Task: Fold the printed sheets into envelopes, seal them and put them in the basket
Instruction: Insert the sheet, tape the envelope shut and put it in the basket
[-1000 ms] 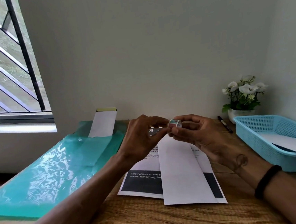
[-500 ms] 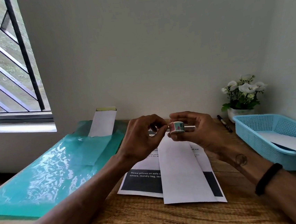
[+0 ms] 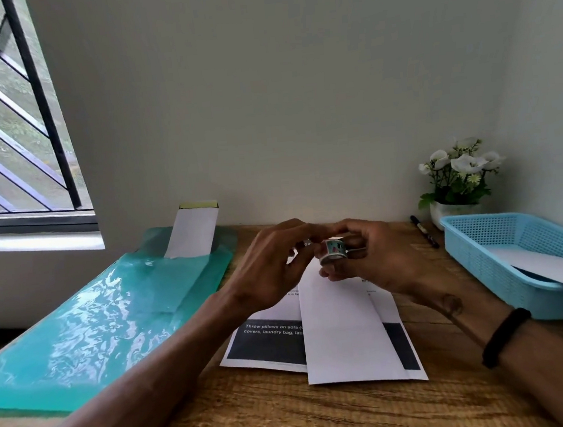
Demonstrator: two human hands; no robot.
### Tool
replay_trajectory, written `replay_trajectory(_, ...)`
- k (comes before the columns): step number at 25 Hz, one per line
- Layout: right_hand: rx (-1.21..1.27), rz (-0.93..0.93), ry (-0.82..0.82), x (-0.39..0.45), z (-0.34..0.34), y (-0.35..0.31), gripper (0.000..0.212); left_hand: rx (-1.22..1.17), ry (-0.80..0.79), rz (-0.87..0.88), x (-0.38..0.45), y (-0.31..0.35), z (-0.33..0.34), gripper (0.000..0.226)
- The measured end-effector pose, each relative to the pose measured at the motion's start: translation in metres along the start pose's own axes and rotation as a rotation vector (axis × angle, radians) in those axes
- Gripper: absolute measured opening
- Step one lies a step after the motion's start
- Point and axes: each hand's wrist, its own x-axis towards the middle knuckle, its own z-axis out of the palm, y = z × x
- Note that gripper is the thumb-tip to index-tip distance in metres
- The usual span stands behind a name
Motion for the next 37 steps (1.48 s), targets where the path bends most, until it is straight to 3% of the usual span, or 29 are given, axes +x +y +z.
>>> replay_trajectory(4, 0.209, 0.105, -0.01, 0.001, 0.001, 0.003, 0.046, -0.013, 0.034, -0.045, 0.001, 0.0, 0.0, 0.022)
replay_trajectory(14, 0.26, 0.176, 0.126, -0.004, -0.002, -0.009, 0.033, 0.02, 0.09, -0.057, 0.0, 0.008, 0.0, 0.012)
replay_trajectory(19, 0.044, 0.182, 0.161, -0.005, -0.001, -0.014, 0.009, 0.03, 0.079, -0.066, 0.0, 0.015, 0.001, 0.01)
replay_trajectory(23, -0.078, 0.239, 0.241, -0.004, 0.0, -0.013, 0.007, -0.051, 0.066, -0.142, 0.0, 0.018, 0.003, 0.011)
replay_trajectory(30, -0.05, 0.343, 0.33, -0.004, -0.003, -0.014, 0.022, -0.17, 0.053, -0.248, -0.001, 0.016, 0.007, 0.014)
replay_trajectory(34, -0.142, 0.404, 0.383, -0.001, -0.007, -0.005, 0.016, -0.297, 0.124, -0.401, 0.002, 0.009, 0.009, 0.016)
replay_trajectory(37, -0.429, 0.396, 0.48, 0.002, -0.031, 0.003, 0.018, -0.498, 0.203, -0.62, 0.004, 0.004, 0.006, 0.022)
